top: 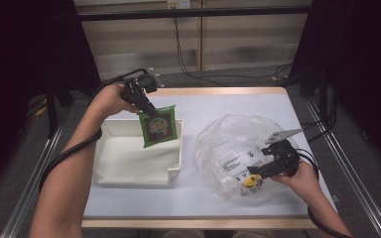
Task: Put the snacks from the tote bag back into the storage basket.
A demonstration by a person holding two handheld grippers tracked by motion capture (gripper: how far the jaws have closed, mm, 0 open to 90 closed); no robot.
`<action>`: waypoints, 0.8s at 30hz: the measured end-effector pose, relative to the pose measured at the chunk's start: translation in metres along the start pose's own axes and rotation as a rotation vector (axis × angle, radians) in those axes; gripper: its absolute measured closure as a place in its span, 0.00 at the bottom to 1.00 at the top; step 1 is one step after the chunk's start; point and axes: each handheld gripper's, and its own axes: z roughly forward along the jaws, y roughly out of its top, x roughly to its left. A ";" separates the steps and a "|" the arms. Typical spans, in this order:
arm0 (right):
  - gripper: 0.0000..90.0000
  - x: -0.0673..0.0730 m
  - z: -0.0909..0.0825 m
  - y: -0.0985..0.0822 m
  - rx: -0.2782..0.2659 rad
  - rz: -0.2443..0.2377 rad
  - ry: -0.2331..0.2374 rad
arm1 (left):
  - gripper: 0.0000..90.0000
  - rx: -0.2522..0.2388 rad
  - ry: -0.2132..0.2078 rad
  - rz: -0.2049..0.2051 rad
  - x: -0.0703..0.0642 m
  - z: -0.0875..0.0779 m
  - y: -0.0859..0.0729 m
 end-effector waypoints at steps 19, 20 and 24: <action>0.09 0.002 -0.004 0.001 -0.025 -0.017 0.010 | 0.26 -0.012 0.107 -0.143 0.018 0.013 -0.004; 0.09 0.002 -0.006 0.002 -0.027 -0.025 0.005 | 0.20 -0.027 0.115 -0.169 0.018 0.009 -0.006; 0.09 0.003 -0.016 0.006 -0.054 -0.018 -0.002 | 0.17 -0.053 0.123 -0.198 0.012 -0.006 -0.015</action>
